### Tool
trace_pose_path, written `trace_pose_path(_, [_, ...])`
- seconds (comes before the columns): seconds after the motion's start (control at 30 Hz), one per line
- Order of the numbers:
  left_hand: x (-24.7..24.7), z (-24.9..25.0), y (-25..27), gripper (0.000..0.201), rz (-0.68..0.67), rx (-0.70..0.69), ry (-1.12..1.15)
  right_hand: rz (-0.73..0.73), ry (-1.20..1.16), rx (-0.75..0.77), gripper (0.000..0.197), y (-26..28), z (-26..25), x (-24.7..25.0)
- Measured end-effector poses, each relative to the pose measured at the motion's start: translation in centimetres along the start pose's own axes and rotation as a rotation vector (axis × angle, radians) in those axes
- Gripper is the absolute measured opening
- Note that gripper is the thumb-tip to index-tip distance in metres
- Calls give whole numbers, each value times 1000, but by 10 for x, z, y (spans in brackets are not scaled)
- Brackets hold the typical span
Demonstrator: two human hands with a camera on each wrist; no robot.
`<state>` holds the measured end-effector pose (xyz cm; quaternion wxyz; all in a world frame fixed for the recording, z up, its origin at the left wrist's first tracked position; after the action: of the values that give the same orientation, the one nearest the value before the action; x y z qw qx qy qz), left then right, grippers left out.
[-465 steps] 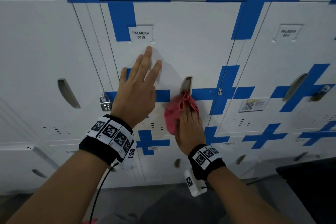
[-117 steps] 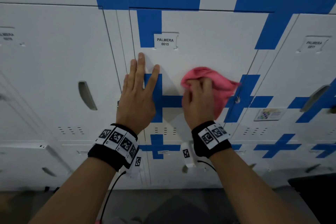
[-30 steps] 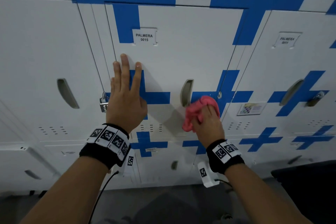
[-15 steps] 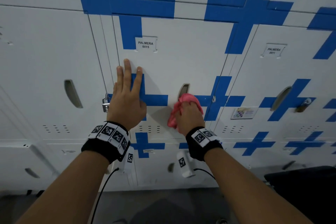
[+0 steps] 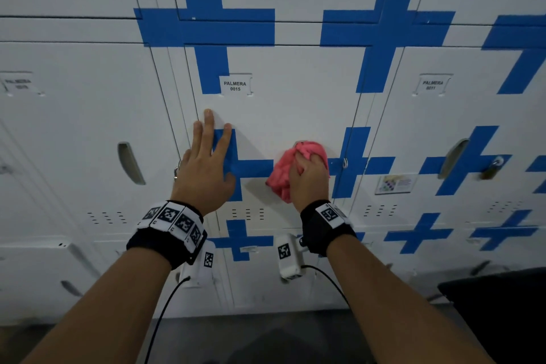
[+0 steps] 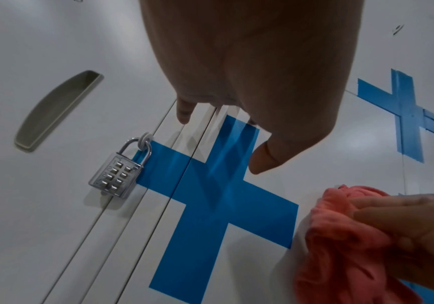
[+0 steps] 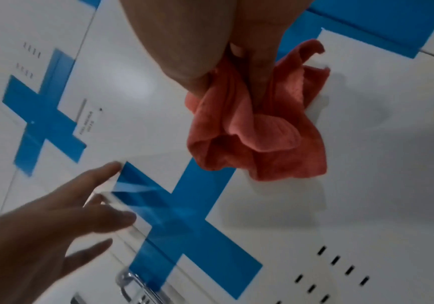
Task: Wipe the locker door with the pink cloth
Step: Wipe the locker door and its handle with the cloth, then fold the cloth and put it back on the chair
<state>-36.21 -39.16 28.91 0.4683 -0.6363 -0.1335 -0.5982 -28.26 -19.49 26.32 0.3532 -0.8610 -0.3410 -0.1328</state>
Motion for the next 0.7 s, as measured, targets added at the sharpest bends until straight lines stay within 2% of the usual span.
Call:
trace_pose_path(0.1, [2,1,0,92,-8,13,31,7,29,114,39,9,-9,13])
trace_pose_path(0.2, [3,1,4,86,-28,23,33,-68,25,168,47,25,-12,18])
trace_pose_path(0.3, [10,17,11,60,2,8,138,-78,52,211,46,33,-14,30])
trace_pose_path(0.37, [11,38,16,42,-55,-5,286,-70,57,234,45,38,-16,36])
trace_pose_path(0.47, [0,77,27,49,-273,-13,536,-110,4,214,45,44,-18,38])
trace_pose_path(0.53, [-5,94,29,38,-277,-19,601,-152,-51,184,45,51,-19,40])
trace_pose_path(0.6, [-2,103,29,23,-207,-24,581,-163,-126,193,40,61,-21,50])
trace_pose_path(0.7, [0,124,31,33,-245,-101,523,-183,-108,181,38,76,-13,79])
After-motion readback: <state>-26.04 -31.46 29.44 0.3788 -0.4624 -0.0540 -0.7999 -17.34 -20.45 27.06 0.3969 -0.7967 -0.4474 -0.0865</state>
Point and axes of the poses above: each hand's wrist, its own y-axis away from the middle knuckle, its own x-axis out of the back of the hand, z = x × y, the point moved 8 cm from there along -y, towards the middle knuckle, and after that the axes turned 2 degrees about -z, right-handed, at the moved point
